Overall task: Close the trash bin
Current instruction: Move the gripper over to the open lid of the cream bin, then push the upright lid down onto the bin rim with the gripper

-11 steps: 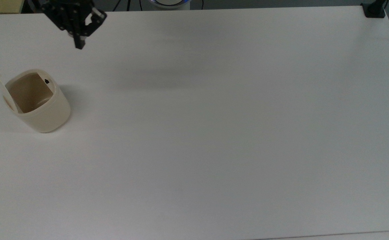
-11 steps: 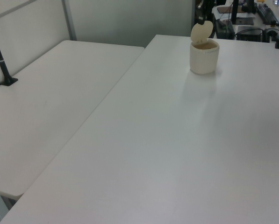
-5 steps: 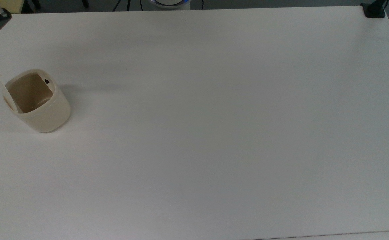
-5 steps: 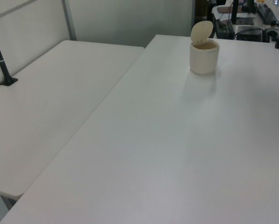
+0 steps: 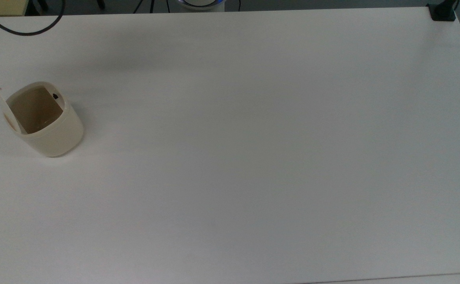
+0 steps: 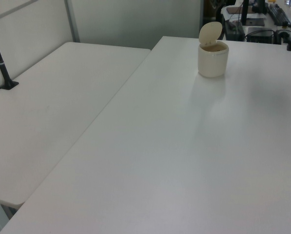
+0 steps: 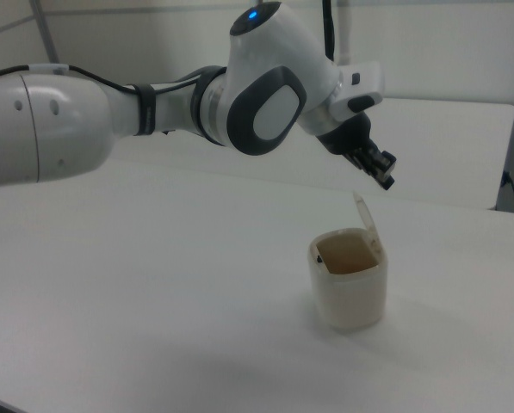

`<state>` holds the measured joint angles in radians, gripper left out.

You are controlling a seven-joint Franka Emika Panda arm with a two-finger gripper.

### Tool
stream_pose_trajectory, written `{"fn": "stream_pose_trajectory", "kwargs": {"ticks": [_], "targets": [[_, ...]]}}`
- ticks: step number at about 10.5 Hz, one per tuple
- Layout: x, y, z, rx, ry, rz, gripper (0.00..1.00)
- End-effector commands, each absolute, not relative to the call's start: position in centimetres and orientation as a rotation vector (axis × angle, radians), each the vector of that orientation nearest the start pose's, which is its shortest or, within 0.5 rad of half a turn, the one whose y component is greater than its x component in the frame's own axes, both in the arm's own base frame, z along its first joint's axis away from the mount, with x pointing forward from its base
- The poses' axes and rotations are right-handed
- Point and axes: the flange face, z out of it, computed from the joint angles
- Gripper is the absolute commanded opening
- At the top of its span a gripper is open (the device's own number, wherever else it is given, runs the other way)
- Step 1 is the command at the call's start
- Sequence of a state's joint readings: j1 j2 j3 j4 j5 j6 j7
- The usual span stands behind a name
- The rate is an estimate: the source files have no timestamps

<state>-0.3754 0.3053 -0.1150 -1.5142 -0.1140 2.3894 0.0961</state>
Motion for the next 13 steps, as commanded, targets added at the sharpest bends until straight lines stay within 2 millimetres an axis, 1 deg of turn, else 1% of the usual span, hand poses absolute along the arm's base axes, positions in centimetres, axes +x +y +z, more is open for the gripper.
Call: {"fn": "stream_pose_trajectory", "kwargs": {"ticks": [1, 2, 3, 4, 5, 7, 8, 10, 11, 12, 13], "targets": [[62.4, -30.2, 53.7, -3.166, 0.821, -0.848, 0.00], [62.3, -29.6, 52.3, -3.186, 0.803, -0.762, 0.00], [61.9, -29.4, 51.5, -3.226, 0.776, -0.623, 0.00], [61.5, -29.1, 50.7, -3.270, 0.691, -0.483, 0.00], [61.2, -28.7, 50.4, -3.273, 0.663, -0.419, 0.00], [61.3, -28.2, 50.0, -3.267, 0.657, -0.378, 0.00], [61.8, -26.7, 49.1, -3.273, 0.615, -0.341, 0.01], [61.7, -26.0, 46.8, -3.281, 0.562, -0.251, 0.01], [62.2, -25.6, 45.3, -3.284, 0.544, -0.216, 0.01], [62.6, -24.9, 44.7, -3.288, 0.521, -0.204, 0.01], [62.8, -24.9, 44.2, -3.289, 0.519, -0.199, 0.01]]}}
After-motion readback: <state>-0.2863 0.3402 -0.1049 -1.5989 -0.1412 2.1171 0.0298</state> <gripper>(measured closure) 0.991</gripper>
